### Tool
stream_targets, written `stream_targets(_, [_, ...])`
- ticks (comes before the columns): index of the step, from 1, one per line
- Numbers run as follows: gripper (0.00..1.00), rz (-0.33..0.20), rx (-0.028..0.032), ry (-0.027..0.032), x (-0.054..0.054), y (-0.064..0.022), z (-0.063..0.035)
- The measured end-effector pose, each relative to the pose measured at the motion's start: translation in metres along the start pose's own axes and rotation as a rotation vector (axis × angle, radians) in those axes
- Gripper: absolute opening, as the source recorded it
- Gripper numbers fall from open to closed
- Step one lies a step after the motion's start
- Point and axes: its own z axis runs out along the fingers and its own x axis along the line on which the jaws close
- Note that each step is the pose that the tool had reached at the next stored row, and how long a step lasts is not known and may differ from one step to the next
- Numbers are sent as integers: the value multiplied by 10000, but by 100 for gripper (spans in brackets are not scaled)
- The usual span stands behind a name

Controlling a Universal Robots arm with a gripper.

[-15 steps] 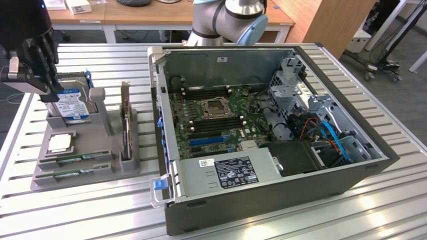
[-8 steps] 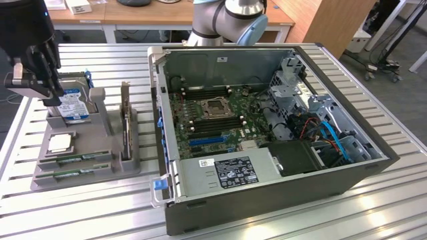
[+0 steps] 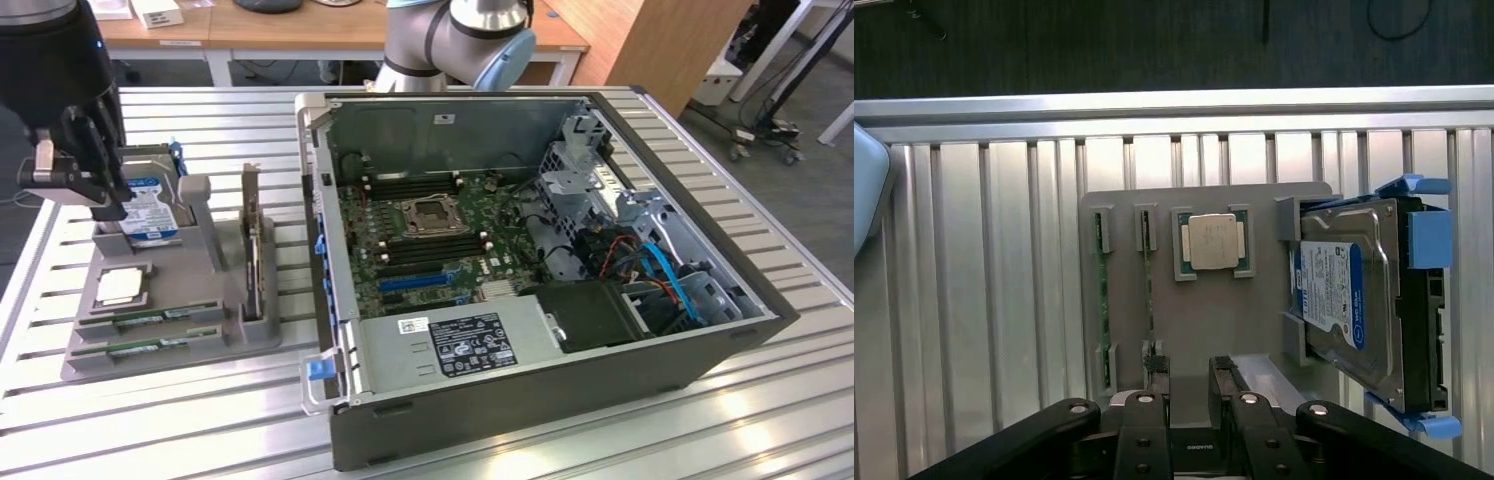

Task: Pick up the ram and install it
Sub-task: 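Pick up the ram and move it above insertion slot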

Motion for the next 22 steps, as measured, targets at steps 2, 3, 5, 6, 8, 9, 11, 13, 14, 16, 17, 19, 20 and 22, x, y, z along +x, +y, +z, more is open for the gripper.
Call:
stream_targets(2, [29, 0, 0, 0, 1, -1, 24])
stream_targets(3, [29, 0, 0, 0, 1, -2, 35])
stream_targets(5, [29, 0, 1, 0, 1, -3, 55])
stream_targets(6, [29, 0, 1, -1, 1, -3, 63])
stream_targets(8, [29, 0, -2, 2, 2, -3, 68])
stream_targets(9, [29, 0, 0, -2, 2, -3, 70])
stream_targets(11, [29, 0, 1, -3, 1, -3, 70])
stream_targets(13, [29, 0, 2, -4, 1, -4, 75])
stream_targets(14, [29, 0, 4, -5, 1, -4, 80])
stream_targets(16, [29, 0, 1, -3, 2, -4, 92])
stream_targets(17, [29, -1, 1, -3, 2, -5, 100])
stream_targets(19, [29, 0, 1, -3, 3, -5, 117])
stream_targets(20, [29, 0, 0, -3, 3, -6, 125])
stream_targets(22, [29, 0, 0, -2, 3, -6, 143])
